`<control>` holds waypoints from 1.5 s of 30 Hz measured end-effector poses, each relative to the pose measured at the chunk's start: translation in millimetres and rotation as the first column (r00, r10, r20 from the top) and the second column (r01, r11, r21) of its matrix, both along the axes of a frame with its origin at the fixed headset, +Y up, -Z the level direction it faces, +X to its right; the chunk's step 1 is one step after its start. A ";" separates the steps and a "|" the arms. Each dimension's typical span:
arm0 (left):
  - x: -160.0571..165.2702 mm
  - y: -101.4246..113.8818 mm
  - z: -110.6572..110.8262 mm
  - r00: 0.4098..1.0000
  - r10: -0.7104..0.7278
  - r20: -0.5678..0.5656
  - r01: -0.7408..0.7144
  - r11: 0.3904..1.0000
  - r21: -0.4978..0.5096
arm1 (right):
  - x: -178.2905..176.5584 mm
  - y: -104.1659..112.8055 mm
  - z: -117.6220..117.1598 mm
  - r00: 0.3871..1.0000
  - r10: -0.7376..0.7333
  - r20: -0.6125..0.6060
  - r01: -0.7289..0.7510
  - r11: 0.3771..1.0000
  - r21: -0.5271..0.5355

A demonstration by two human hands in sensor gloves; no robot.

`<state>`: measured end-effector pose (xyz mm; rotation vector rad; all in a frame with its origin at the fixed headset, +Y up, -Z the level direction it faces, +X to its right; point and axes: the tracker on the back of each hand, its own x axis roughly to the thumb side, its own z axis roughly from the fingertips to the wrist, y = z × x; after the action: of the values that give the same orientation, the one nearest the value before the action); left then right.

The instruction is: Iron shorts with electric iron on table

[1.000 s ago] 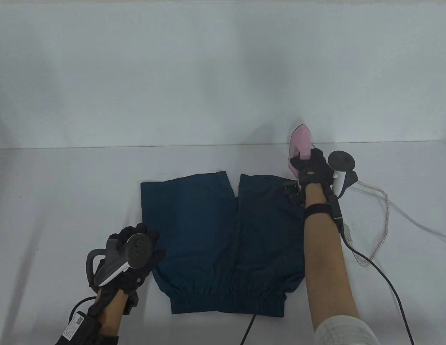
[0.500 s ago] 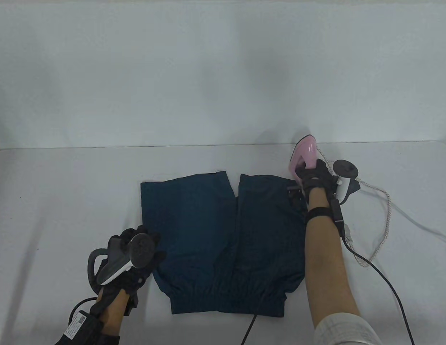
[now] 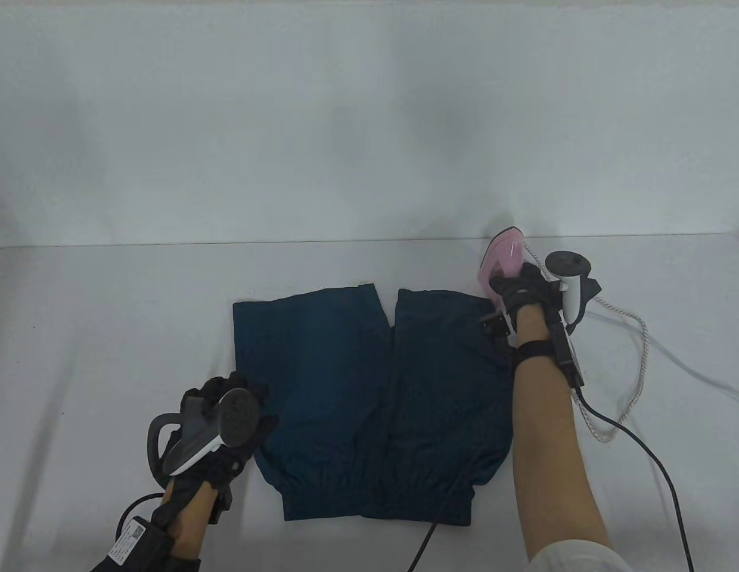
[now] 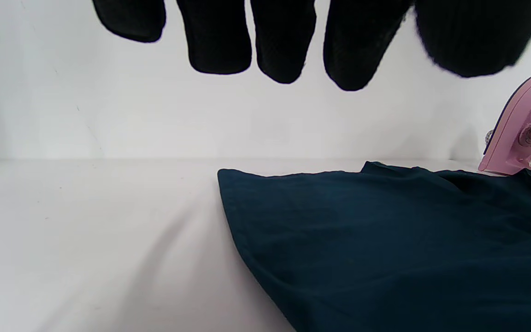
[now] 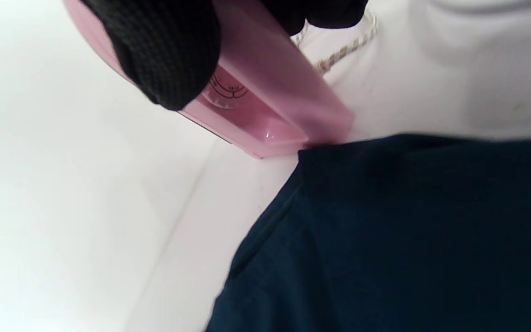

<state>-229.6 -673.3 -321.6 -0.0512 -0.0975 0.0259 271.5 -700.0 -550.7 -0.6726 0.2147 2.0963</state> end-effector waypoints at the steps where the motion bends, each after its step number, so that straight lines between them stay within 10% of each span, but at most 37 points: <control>1: 1.1 0.2 0.3 1.000 -0.003 0.000 0.003 1.000 0.004 | -1.0 4.1 1.6 0.999 0.038 -0.013 -0.038 0.999 -0.003; 8: 10.5 4.4 6.6 1.000 -0.002 0.026 0.001 0.999 0.038 | -14.6 36.0 26.3 0.846 0.500 -0.184 -0.498 0.865 0.060; 18: 14.9 6.0 10.6 0.998 -0.009 0.061 0.006 0.999 0.049 | -4.0 38.7 74.0 0.573 0.724 -0.384 -0.716 0.670 0.194; 32: 17.6 5.6 14.0 0.996 -0.018 0.087 0.013 0.998 0.056 | 19.6 -18.2 110.7 0.518 0.698 -0.494 -0.738 0.657 0.154; 45: 17.5 6.7 16.3 0.997 -0.022 0.074 0.015 0.996 0.083 | 0.7 -30.6 108.3 0.364 0.800 -0.478 -0.844 0.500 0.194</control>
<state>-212.1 -666.5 -305.3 0.0295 -0.1733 0.0013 272.1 -730.6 -442.4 -0.2072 0.2996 3.2955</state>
